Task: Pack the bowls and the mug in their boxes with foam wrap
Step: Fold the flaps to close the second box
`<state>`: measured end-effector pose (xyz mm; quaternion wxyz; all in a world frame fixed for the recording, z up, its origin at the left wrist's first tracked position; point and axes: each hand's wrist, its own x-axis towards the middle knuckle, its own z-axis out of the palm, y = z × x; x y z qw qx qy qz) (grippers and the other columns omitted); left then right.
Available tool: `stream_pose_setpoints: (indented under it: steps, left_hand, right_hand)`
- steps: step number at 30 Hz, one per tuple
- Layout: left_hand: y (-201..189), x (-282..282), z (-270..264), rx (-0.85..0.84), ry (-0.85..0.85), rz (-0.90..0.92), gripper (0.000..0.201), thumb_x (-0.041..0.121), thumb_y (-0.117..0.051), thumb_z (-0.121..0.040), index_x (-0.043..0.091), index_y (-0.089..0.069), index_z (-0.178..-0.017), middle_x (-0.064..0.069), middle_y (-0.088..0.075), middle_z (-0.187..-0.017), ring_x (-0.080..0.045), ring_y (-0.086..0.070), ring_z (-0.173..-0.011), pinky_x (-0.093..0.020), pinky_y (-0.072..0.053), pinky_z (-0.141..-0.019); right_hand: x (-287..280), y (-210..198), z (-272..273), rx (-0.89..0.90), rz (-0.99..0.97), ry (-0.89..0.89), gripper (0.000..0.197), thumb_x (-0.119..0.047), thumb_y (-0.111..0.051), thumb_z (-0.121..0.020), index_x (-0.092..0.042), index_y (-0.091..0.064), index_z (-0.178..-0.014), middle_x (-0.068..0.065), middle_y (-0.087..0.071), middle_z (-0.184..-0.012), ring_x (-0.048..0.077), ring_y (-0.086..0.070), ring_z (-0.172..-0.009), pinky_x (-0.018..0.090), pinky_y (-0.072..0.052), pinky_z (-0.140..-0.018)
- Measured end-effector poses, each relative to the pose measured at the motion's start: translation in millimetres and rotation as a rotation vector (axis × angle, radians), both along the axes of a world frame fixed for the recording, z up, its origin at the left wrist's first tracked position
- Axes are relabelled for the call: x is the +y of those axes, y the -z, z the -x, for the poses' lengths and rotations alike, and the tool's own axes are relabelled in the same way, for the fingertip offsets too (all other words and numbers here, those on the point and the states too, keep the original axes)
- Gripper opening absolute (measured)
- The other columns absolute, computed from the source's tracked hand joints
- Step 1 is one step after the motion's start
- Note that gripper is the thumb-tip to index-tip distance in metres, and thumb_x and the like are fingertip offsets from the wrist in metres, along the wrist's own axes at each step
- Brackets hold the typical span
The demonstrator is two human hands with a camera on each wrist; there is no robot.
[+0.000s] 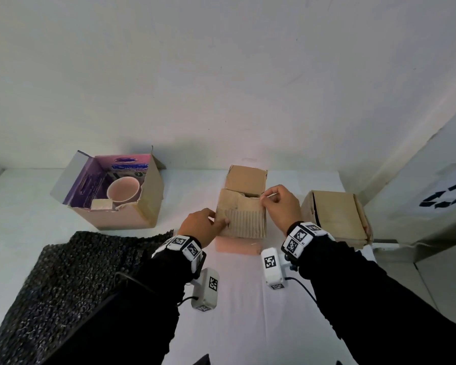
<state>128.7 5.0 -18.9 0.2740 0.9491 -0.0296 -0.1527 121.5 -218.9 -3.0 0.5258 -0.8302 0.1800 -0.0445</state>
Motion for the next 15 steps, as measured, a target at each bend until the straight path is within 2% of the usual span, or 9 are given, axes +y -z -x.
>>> stream_pose_setpoints:
  steps: [3, 5, 8, 10, 11, 12, 15]
  left_hand:
    - [-1.9, 0.8, -2.9, 0.036, -0.022, 0.002, 0.048, 0.065, -0.058, -0.081, 0.025, -0.059, -0.107, 0.007, -0.072, -0.077, -0.010, -0.067, -0.078, -0.032, -0.053, -0.076]
    - [-6.1, 1.9, -2.6, 0.069, -0.041, 0.023, 0.043, 0.065, -0.060, -0.080, 0.028, -0.058, -0.102, 0.007, -0.072, -0.067, -0.006, -0.067, -0.070, -0.029, -0.054, -0.072]
    - [-8.8, 2.4, -2.5, 0.093, -0.059, 0.051, 0.043, 0.066, -0.062, -0.077, 0.030, -0.057, -0.098, 0.008, -0.072, -0.064, -0.003, -0.067, -0.063, -0.030, -0.055, -0.073]
    - [-9.9, 1.8, -1.2, 0.103, -0.074, 0.074, 0.042, 0.066, -0.063, -0.077, 0.030, -0.057, -0.097, 0.007, -0.072, -0.066, -0.002, -0.067, -0.061, -0.031, -0.055, -0.074]
    - [-10.5, 1.1, -0.1, 0.112, -0.083, 0.097, 0.040, 0.064, -0.064, -0.077, 0.029, -0.056, -0.097, 0.006, -0.073, -0.068, -0.002, -0.067, -0.059, -0.030, -0.054, -0.075]
    - [-11.2, 0.0, 1.2, 0.124, -0.094, 0.124, 0.040, 0.061, -0.065, -0.078, 0.028, -0.056, -0.097, 0.005, -0.073, -0.070, -0.003, -0.067, -0.057, -0.030, -0.054, -0.075]
    - [-11.5, -3.3, 3.1, 0.156, -0.135, 0.196, 0.039, 0.056, -0.067, -0.079, 0.024, -0.055, -0.097, 0.002, -0.073, -0.069, -0.007, -0.069, -0.056, -0.033, -0.056, -0.073]
  right_hand:
    - [0.8, -4.1, -16.3, 0.011, 0.046, 0.122, 0.036, -0.031, -0.073, -0.081, -0.017, -0.053, -0.106, 0.000, -0.059, -0.101, 0.015, -0.057, -0.086, 0.026, -0.040, -0.072]
    - [1.9, -14.8, -26.0, 0.105, -0.104, 0.101, 0.048, -0.040, -0.075, -0.080, -0.016, -0.050, -0.114, -0.002, -0.057, -0.104, 0.010, -0.056, -0.083, 0.024, -0.040, -0.071]
    - [1.0, -30.8, -43.8, 0.178, -0.299, -0.033, 0.038, -0.042, -0.070, -0.085, -0.012, -0.058, -0.105, -0.003, -0.060, -0.094, 0.001, -0.053, -0.075, 0.021, -0.041, -0.062]
    - [1.6, -39.2, -58.9, 0.159, -0.314, -0.060, 0.041, -0.046, -0.071, -0.083, -0.011, -0.065, -0.104, 0.001, -0.064, -0.101, 0.008, -0.058, -0.082, 0.026, -0.048, -0.073]
    - [2.3, -42.8, -65.4, 0.144, -0.313, -0.055, 0.041, -0.046, -0.073, -0.081, -0.012, -0.068, -0.104, 0.003, -0.067, -0.104, 0.012, -0.060, -0.088, 0.030, -0.050, -0.082]
    - [3.4, -47.6, -69.9, 0.120, -0.315, -0.057, 0.038, -0.043, -0.075, -0.080, -0.012, -0.070, -0.101, 0.003, -0.069, -0.104, 0.013, -0.062, -0.090, 0.030, -0.049, -0.085]
    - [4.9, -60.0, -73.8, 0.040, -0.315, -0.145, 0.020, -0.024, -0.078, -0.080, -0.011, -0.073, -0.094, -0.001, -0.071, -0.088, 0.009, -0.063, -0.077, 0.021, -0.047, -0.072]
